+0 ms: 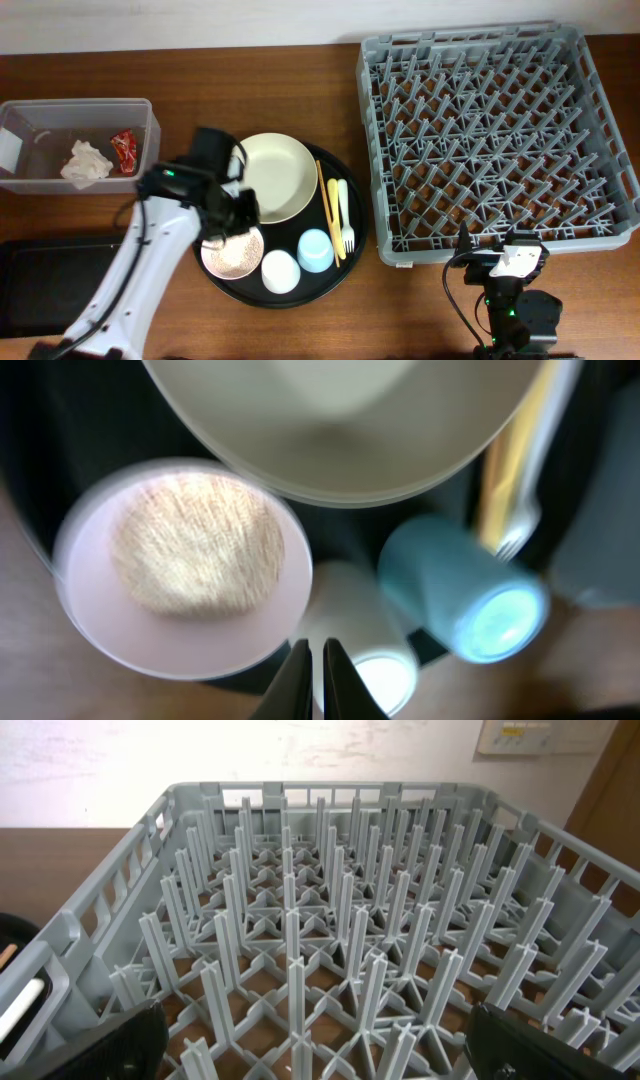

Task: Sort waste into correct bins and load items into the dishwasher rack
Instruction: 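Grasp the rim of the pink rice bowl with the left gripper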

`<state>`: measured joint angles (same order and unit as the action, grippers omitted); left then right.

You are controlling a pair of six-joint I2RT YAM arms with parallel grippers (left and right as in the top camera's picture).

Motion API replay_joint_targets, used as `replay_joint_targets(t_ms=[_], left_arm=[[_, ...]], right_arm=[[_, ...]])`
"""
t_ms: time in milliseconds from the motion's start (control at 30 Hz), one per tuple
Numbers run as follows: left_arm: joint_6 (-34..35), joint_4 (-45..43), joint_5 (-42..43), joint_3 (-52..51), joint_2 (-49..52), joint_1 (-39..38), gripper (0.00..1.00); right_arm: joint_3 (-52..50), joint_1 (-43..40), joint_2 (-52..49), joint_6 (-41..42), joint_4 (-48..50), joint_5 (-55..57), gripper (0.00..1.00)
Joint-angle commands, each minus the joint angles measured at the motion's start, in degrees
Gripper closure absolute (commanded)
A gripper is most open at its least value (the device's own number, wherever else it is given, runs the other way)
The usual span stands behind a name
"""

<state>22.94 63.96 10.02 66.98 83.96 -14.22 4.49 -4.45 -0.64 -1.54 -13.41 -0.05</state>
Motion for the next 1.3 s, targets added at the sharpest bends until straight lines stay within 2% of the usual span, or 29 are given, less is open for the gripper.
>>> replay_joint_targets(t_ms=[0,100,200,367,533,567,600,767,833,900,967,1000,1033,1067,1267], left_arm=[[3.4,-5.1,-0.8,-7.5,-0.1,-2.0,0.94],[4.9,-10.5,-1.2,-9.2,-0.1,-2.6,0.94],[8.1,-12.5,-6.5,-9.2,0.4,-2.6,0.94],[9.4,-17.4,-6.8,-9.1,5.4,-2.6,0.92],[9.5,-17.7,-6.8,-9.1,6.5,-2.7,0.92],[9.6,-18.0,-6.8,-9.1,7.1,-2.8,0.85],[9.6,-18.5,-6.8,-9.0,7.2,-2.9,0.83],[9.6,-3.8,-7.4,6.1,7.2,-3.4,0.8],[10.1,-2.1,-10.2,6.2,7.4,-6.1,0.8],[10.5,-3.5,-11.8,6.2,8.7,-10.7,0.74],[10.5,-3.6,-11.7,6.2,11.2,-11.3,0.64],[10.5,-3.3,-11.7,6.2,13.0,-11.2,0.62],[10.5,-3.3,-11.7,6.2,14.9,-11.2,0.62],[10.5,-3.3,-11.8,6.2,16.7,-11.2,0.67],[11.0,-0.2,-15.8,6.2,18.2,-8.7,0.67]], right_arm=[[-0.4,0.3,0.3,0.1,-0.2,0.3,0.02],[-0.4,0.3,0.3,0.1,-0.2,0.3,0.02],[-0.4,0.3,0.3,0.0,-0.2,0.3,0.02],[-0.4,0.3,0.3,0.1,-0.2,0.3,0.02],[-0.4,0.3,0.3,0.1,-0.2,0.3,0.02],[-0.4,0.3,0.3,0.0,-0.2,0.3,0.02],[-0.4,0.3,0.3,0.1,-0.2,0.3,0.02],[-0.4,0.3,0.3,0.1,-0.2,0.3,0.02],[-0.4,0.3,0.3,0.1,-0.2,0.3,0.02],[-0.4,0.3,0.3,0.1,-0.2,0.3,0.02],[-0.4,0.3,0.3,0.0,-0.2,0.3,0.02],[-0.4,0.3,0.3,0.1,-0.2,0.3,0.02],[-0.4,0.3,0.3,0.1,-0.2,0.3,0.02],[-0.4,0.3,0.3,0.1,-0.2,0.3,0.02],[-0.4,0.3,0.3,0.1,-0.2,0.3,0.02]])
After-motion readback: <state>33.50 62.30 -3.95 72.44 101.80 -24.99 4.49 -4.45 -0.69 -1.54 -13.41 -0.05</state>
